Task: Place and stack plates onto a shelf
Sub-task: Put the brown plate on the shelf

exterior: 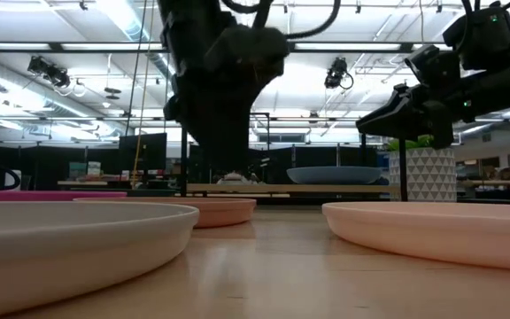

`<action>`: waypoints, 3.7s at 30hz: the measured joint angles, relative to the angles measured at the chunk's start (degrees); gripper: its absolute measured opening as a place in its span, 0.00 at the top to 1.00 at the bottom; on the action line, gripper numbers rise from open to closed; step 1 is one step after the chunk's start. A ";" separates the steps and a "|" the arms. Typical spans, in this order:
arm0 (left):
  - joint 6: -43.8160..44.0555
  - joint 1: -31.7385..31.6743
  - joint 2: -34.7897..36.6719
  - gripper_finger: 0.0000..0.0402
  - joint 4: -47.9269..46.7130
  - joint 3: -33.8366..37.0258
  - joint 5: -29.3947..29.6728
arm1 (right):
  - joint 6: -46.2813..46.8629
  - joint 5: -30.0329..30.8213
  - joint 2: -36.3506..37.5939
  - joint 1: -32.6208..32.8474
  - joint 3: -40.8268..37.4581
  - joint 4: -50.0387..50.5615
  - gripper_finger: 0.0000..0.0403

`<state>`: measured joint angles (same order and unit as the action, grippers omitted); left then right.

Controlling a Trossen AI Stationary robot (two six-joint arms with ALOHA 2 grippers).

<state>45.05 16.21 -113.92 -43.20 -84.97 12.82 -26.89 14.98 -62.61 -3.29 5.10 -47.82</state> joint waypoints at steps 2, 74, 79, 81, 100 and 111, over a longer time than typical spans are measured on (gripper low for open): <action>0.82 0.20 -0.65 0.63 -0.22 0.00 0.00 | -0.15 -0.04 0.00 -0.06 0.00 -0.16 0.68; -29.95 -14.35 0.32 0.98 -11.92 -18.60 1.39 | 4.46 -4.17 -0.11 -1.97 -0.28 0.50 0.68; -36.02 -19.30 -0.04 0.98 -11.60 -18.60 1.59 | 5.60 -4.17 -0.11 -1.95 -0.28 1.60 0.68; -37.81 -21.29 -0.39 0.98 -11.63 -18.54 1.83 | 6.28 -4.17 -0.11 -1.93 -0.39 1.98 0.68; -43.51 -30.44 -0.40 0.98 -0.83 -4.79 -0.05 | 9.00 -2.09 -0.11 0.66 -1.18 2.96 0.68; -54.14 -31.43 -0.43 0.96 1.35 -4.39 -0.39 | 9.19 -2.13 -0.09 0.66 -1.18 2.96 0.68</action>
<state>-9.09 -15.22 -114.36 -41.86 -89.36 12.43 -17.70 12.84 -62.70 -2.63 3.92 -44.86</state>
